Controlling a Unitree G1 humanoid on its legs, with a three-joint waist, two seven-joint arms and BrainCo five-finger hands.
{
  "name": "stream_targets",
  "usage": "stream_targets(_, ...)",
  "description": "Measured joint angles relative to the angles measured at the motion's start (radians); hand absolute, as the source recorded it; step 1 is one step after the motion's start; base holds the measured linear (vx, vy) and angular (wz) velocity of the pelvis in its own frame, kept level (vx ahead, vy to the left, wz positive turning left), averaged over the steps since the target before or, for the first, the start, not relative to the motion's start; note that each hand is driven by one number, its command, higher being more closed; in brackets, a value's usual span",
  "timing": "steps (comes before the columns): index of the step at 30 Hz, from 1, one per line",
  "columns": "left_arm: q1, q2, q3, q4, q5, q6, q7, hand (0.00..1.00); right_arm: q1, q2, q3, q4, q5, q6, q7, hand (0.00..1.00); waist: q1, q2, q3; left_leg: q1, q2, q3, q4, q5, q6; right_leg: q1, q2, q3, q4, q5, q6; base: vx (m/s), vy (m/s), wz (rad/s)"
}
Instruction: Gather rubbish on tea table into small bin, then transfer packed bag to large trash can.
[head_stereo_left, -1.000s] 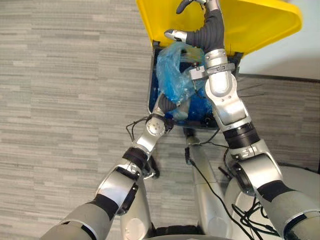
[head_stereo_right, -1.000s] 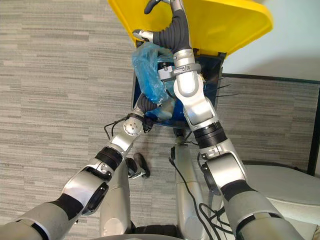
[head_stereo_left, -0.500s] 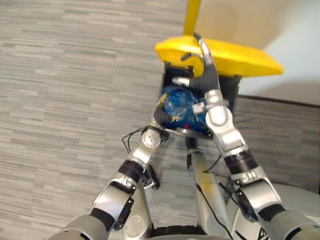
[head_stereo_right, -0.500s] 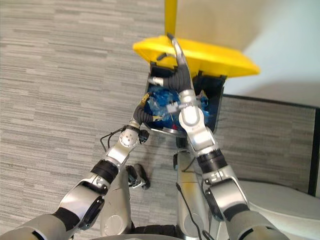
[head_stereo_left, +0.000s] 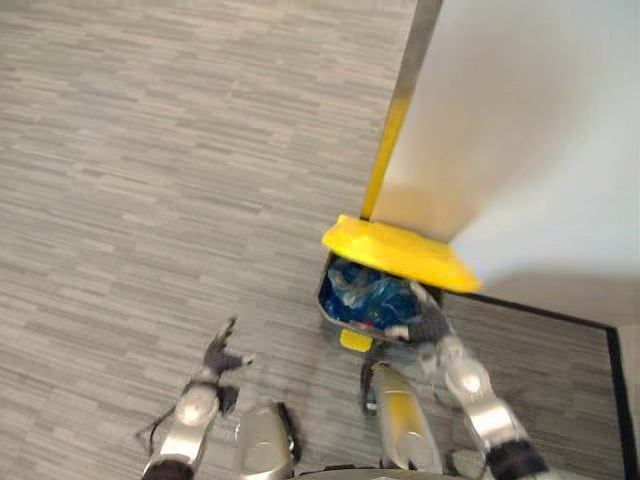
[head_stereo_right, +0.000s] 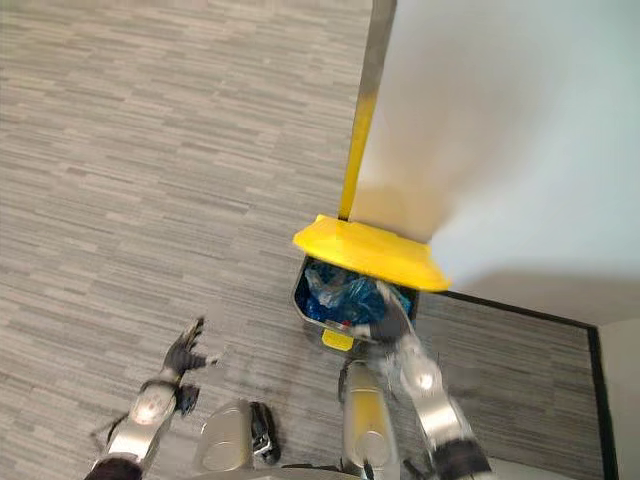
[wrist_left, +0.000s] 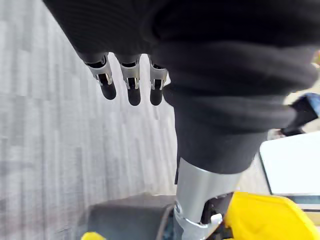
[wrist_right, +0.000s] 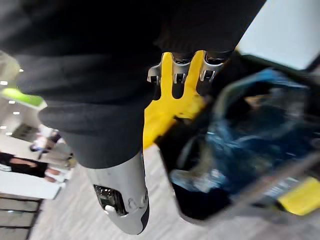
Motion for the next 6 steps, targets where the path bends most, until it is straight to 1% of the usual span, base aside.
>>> stream_targets(1,0.017,-0.031,0.007,0.009,0.001,0.005,-0.009,0.00,0.023,0.002,-0.026,0.030,-0.018,0.000,-0.001,0.00,0.001,0.021,-0.013,0.000,0.001,-0.011,-0.048,0.015,-0.024,0.023,0.043,0.001,-0.104,0.001,0.002,-0.06,-0.089,-0.83)
stream_targets(2,0.027,-0.059,0.007,0.032,0.001,0.003,-0.023,0.00,0.042,-0.002,-0.036,0.067,-0.019,0.000,-0.001,0.00,0.008,0.034,-0.050,0.002,0.000,-0.016,-0.115,0.038,-0.027,0.052,0.082,0.001,-0.248,0.000,0.001,-0.05,-0.062,-0.97)
stream_targets(3,0.036,-0.068,0.007,0.043,0.001,0.002,-0.024,0.00,0.048,-0.004,-0.035,0.086,-0.026,-0.002,-0.001,0.00,0.011,0.035,-0.071,0.000,0.000,-0.012,-0.146,0.059,-0.025,0.066,0.097,0.003,-0.326,-0.001,0.000,-0.01,-0.060,-1.19)
stream_targets(4,0.037,-0.074,0.007,0.066,0.002,-0.002,-0.025,0.00,0.050,-0.003,-0.036,0.123,-0.047,-0.007,-0.004,0.00,0.022,0.025,-0.093,0.001,-0.003,0.004,-0.178,0.084,-0.037,0.101,0.114,0.011,-0.458,-0.013,-0.020,-0.02,-0.127,-1.05)
stream_targets(5,0.007,-0.083,0.007,0.108,0.002,-0.002,-0.025,0.00,0.046,-0.005,-0.051,0.167,-0.055,-0.012,-0.005,0.00,0.016,0.032,-0.095,0.003,0.003,0.019,-0.190,0.097,-0.039,0.122,0.132,0.020,-0.538,0.003,-0.048,-0.06,-0.145,-0.83)
stream_targets(6,-0.002,-0.089,0.008,0.118,0.002,-0.003,-0.027,0.00,0.051,-0.006,-0.060,0.183,-0.055,-0.013,-0.005,0.00,0.011,0.037,-0.102,0.007,0.001,0.015,-0.206,0.103,-0.040,0.128,0.139,0.025,-0.561,0.014,-0.050,-0.05,-0.103,-0.35)
